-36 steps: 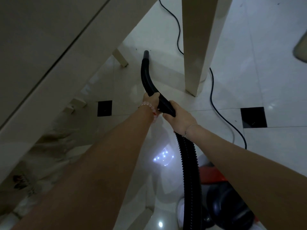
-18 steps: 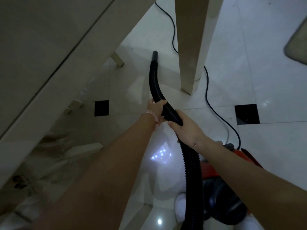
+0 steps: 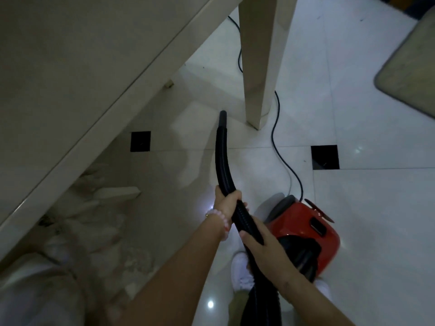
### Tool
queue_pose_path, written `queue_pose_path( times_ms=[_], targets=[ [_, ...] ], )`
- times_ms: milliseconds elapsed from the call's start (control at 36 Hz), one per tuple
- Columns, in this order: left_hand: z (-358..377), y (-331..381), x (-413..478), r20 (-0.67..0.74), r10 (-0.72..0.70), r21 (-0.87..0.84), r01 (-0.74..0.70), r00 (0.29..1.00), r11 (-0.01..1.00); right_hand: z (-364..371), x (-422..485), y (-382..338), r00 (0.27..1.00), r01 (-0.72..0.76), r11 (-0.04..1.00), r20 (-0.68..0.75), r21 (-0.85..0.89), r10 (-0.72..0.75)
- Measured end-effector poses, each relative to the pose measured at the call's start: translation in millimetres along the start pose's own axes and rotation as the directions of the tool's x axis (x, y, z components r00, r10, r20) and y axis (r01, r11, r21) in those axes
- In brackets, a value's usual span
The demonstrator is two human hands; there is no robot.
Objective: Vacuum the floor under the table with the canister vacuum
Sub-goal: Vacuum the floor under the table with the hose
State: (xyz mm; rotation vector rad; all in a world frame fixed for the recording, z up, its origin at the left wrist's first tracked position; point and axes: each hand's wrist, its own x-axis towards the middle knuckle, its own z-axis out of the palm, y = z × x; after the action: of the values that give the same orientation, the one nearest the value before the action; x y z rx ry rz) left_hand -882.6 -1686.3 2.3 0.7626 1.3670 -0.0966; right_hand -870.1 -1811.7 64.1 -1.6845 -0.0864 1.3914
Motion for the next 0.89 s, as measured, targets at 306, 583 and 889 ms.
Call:
queue_pose_path(
  times_ms=[306, 583, 889],
  targets=[
    [5.2, -43.5, -46.0, 0.04, -0.014, 0.051, 0.012, 0.999, 0.999, -6.0, -53.7, 27.8, 0.992, -0.114, 0.988, -0.038, 0.106, 0.118],
    [49.2, -76.7, -60.5, 0.195, -0.027, 0.142, -0.001, 0.98, 0.99, -35.2, -86.3, 52.0, 0.949, -0.229, 0.9, -0.12, 0.371, 0.291],
    [102.0, -99.5, -69.0, 0.334, 0.008, 0.246, -0.096, 0.942, 0.965, -78.3, -112.6, 64.4, 0.926, -0.207, 0.813, -0.16, 0.544, 0.343]
  ],
)
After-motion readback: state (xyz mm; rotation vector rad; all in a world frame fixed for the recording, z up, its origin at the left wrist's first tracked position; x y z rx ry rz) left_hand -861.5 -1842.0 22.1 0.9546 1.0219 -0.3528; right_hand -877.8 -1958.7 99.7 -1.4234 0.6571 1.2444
